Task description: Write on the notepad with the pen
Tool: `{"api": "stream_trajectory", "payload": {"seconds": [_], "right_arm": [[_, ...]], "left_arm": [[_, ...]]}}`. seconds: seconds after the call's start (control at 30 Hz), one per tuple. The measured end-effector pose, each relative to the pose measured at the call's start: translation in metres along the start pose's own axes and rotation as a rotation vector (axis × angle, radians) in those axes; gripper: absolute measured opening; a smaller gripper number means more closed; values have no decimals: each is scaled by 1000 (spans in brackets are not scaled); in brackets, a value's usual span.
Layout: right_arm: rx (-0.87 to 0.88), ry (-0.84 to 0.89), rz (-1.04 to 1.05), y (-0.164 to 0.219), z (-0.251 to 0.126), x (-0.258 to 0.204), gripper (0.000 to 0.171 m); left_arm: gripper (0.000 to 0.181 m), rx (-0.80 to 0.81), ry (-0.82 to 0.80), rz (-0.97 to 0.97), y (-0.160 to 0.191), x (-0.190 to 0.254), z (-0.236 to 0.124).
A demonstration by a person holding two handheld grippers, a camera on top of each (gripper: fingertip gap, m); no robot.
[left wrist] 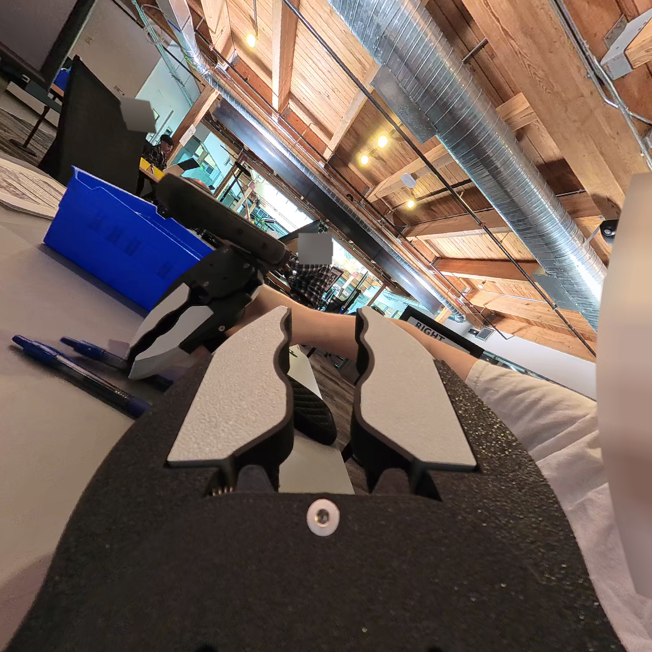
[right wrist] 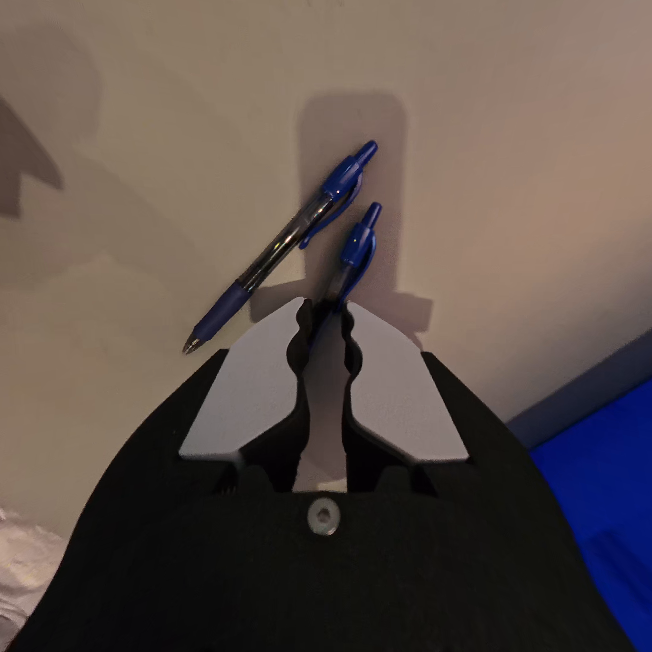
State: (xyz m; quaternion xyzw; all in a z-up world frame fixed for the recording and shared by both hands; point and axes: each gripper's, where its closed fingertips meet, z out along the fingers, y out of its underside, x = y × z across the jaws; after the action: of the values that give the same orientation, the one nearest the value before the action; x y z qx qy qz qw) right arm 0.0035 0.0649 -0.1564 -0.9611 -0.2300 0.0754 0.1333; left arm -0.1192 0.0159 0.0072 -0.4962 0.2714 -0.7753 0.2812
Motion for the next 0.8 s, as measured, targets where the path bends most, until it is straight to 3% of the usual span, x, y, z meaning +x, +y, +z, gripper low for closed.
{"api": "stream_trajectory", "payload": {"seconds": [0.33,0.43,0.53,0.67,0.8], "right_arm": [[244,-64,-146,-3,-40,-9,14],[381,-53,-189,-15,-83,-19,14],[497,-14,-194,-28,-154,-13,14],[415,102,-43,-12,-223,60,14],[141,183,205,45,-202,155,15]], "left_arm": [[34,-3,-8,-3,2,-6,1],[34,-2,-8,-7,1,-7,1],[34,-2,-8,-11,1,-9,1],[33,-6,-13,-10,0,-10,-1],[33,-5,-10,-6,0,-10,0]]}}
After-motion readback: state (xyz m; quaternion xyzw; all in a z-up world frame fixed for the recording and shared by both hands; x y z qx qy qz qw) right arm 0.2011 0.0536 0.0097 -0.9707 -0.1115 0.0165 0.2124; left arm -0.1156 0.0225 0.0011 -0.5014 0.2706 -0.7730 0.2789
